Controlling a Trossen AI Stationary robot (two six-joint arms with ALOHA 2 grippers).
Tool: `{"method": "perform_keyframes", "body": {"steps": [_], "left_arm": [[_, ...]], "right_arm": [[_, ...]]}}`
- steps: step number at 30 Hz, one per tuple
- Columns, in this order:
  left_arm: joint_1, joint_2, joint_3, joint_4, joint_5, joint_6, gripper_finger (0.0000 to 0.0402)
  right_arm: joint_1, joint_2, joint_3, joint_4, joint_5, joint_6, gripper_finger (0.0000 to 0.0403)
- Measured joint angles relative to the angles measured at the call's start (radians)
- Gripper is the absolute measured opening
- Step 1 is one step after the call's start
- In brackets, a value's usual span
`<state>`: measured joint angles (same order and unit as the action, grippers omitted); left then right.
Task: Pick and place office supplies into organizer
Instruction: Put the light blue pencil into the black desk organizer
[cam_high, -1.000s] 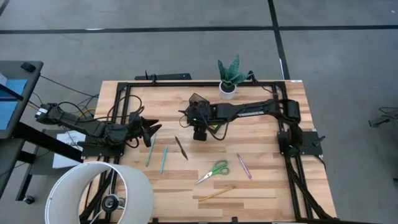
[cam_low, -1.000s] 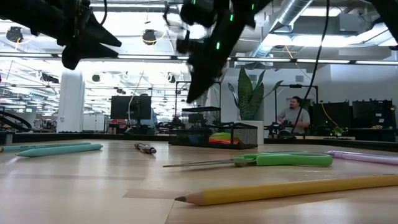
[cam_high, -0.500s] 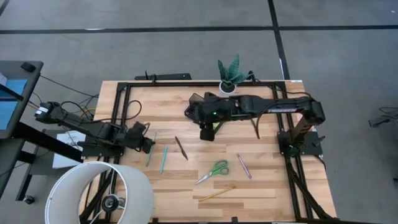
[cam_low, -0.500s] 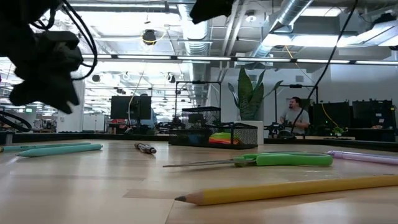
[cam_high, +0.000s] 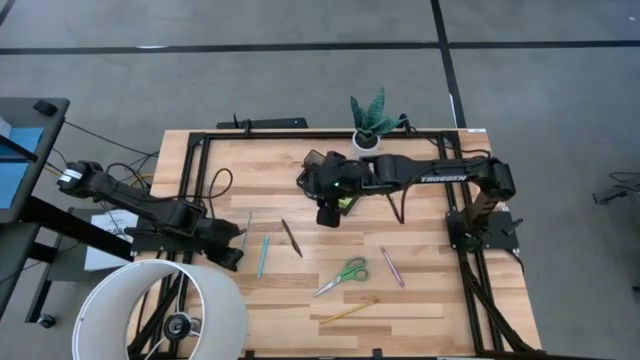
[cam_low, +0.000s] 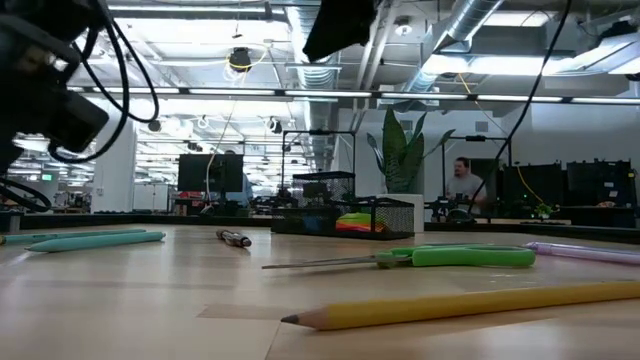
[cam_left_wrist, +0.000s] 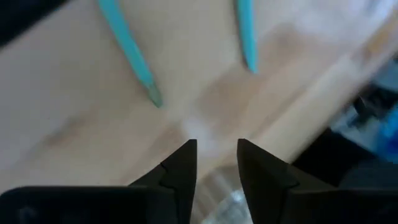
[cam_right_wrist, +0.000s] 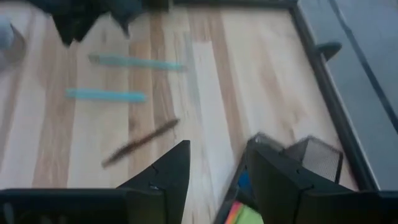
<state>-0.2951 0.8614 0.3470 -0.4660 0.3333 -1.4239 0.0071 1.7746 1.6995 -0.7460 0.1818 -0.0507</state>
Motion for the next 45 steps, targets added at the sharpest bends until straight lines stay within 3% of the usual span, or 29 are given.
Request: {"method": "perform_keyframes", "body": {"steps": [4,11,19,25,30,35,40,45], "left_arm": [[0.000,0.069,0.000,-0.015,-0.060,-0.044,0.0131],[0.001,0.238,0.006,-0.010,-0.037,-0.051,0.0155],[0.005,0.283,0.031,-0.029,-0.045,-0.083,0.0141],[0.003,0.306,0.074,-0.102,-0.111,-0.144,0.0130],[0.005,0.380,0.083,-0.080,-0.078,-0.156,0.0125],[0.004,0.448,0.144,-0.189,-0.114,-0.140,0.0123],[0.003,0.451,0.150,-0.211,-0.131,-0.113,0.0093],[0.003,0.451,0.150,-0.220,-0.132,-0.114,0.0032]], "right_arm": [[0.000,0.033,0.001,-0.023,0.000,0.002,0.0150],[0.000,0.031,-0.015,-0.040,0.001,0.000,0.0139],[-0.003,0.030,-0.014,-0.027,0.001,-0.001,0.0128],[-0.003,0.030,-0.014,-0.013,0.001,-0.001,0.0128],[-0.003,0.030,-0.014,-0.006,0.001,-0.001,0.0127],[-0.001,0.030,-0.014,-0.002,0.000,-0.001,0.0127],[-0.001,0.030,-0.014,-0.002,0.000,-0.001,0.0127],[-0.001,0.030,-0.014,-0.003,0.000,-0.001,0.0127]]}}
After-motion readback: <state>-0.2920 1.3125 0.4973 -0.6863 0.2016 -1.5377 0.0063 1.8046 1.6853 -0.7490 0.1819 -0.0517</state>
